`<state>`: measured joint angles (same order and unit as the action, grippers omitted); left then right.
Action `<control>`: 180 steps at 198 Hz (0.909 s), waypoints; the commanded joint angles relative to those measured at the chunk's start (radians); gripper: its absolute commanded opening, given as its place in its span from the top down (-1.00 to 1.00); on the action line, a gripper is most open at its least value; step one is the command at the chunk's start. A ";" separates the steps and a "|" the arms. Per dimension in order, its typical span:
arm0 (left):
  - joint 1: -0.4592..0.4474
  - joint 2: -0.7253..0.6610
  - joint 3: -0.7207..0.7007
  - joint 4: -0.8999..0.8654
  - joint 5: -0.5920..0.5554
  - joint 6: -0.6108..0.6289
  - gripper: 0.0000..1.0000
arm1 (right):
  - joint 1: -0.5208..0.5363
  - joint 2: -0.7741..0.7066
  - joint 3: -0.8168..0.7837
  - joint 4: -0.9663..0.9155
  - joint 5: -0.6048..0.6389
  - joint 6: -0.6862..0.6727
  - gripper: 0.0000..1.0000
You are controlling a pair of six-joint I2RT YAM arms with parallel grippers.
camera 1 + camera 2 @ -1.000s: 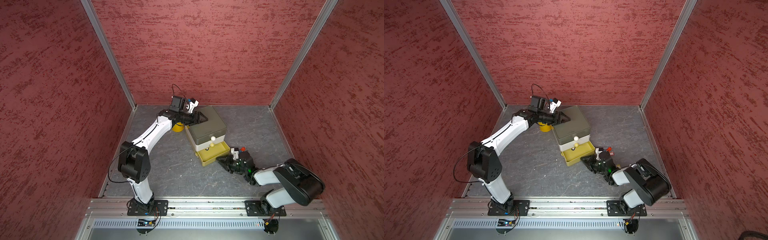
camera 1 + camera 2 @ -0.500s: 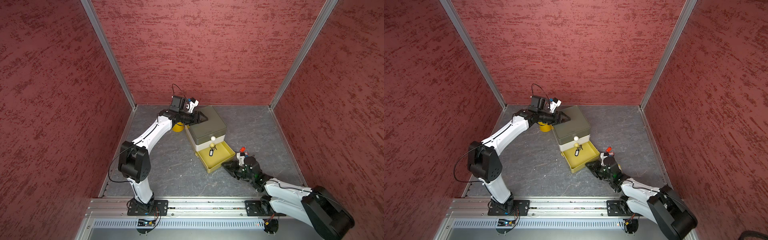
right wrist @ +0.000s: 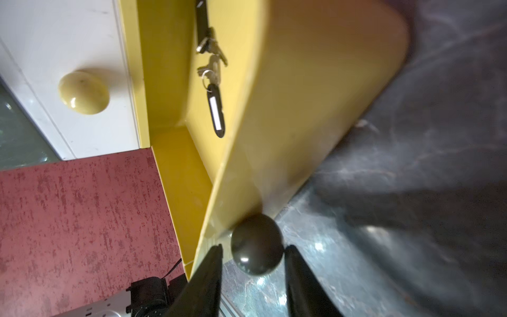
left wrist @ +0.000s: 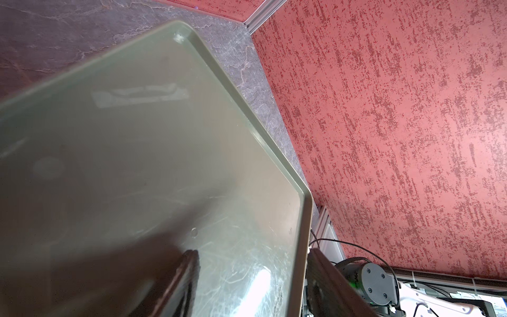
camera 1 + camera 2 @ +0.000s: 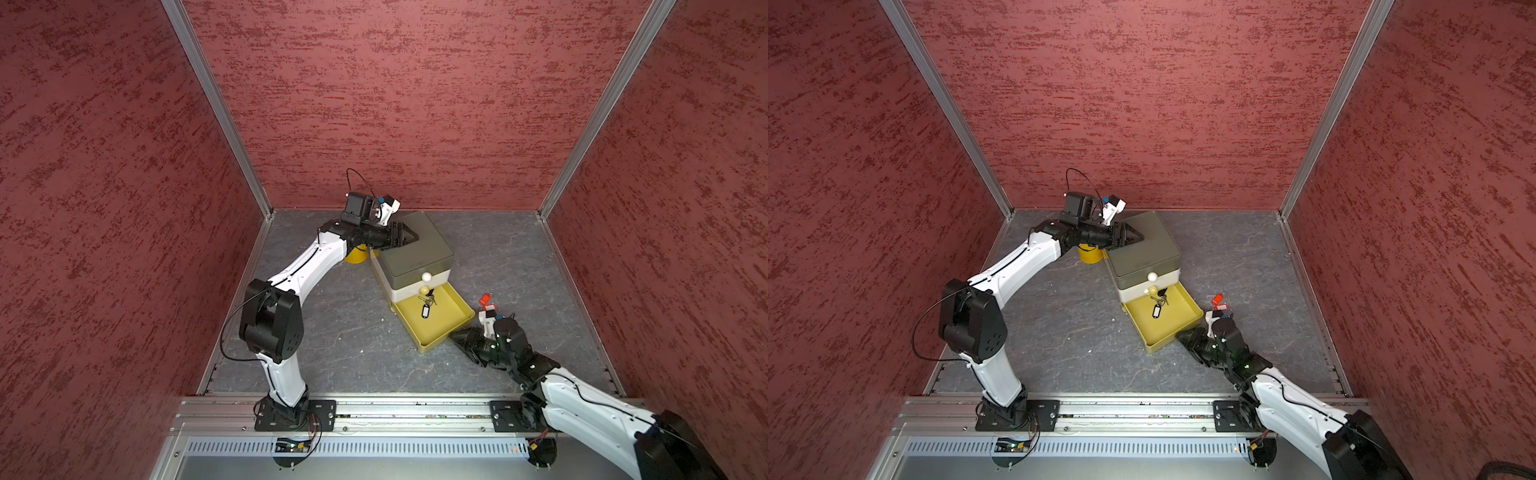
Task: Take the keys out of the drawer
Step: Open the drawer in the storage box.
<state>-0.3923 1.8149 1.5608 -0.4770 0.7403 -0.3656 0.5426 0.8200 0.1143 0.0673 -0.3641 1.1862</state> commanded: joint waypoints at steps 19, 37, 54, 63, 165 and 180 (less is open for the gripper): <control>-0.005 0.132 -0.105 -0.295 -0.153 -0.021 -0.33 | 0.006 -0.035 0.093 -0.217 -0.018 -0.068 -0.05; -0.006 0.129 -0.102 -0.293 -0.152 -0.025 -0.33 | 0.006 -0.076 0.160 -0.345 -0.017 -0.106 -0.05; -0.006 0.126 -0.100 -0.291 -0.153 -0.027 -0.33 | 0.006 -0.108 0.258 -0.492 -0.001 -0.147 -0.05; -0.006 0.123 -0.100 -0.288 -0.151 -0.027 -0.33 | 0.006 -0.102 0.312 -0.551 -0.004 -0.169 -0.05; -0.005 0.104 -0.105 -0.272 -0.141 -0.039 -0.33 | 0.009 0.431 0.820 -0.770 0.074 -0.392 0.03; -0.005 0.102 -0.105 -0.272 -0.142 -0.041 -0.33 | 0.009 0.499 0.861 -0.802 0.096 -0.418 0.04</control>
<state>-0.3935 1.8061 1.5566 -0.4667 0.7391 -0.3866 0.5465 1.2499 0.9043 -0.6540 -0.3351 0.8486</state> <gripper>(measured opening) 0.662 0.481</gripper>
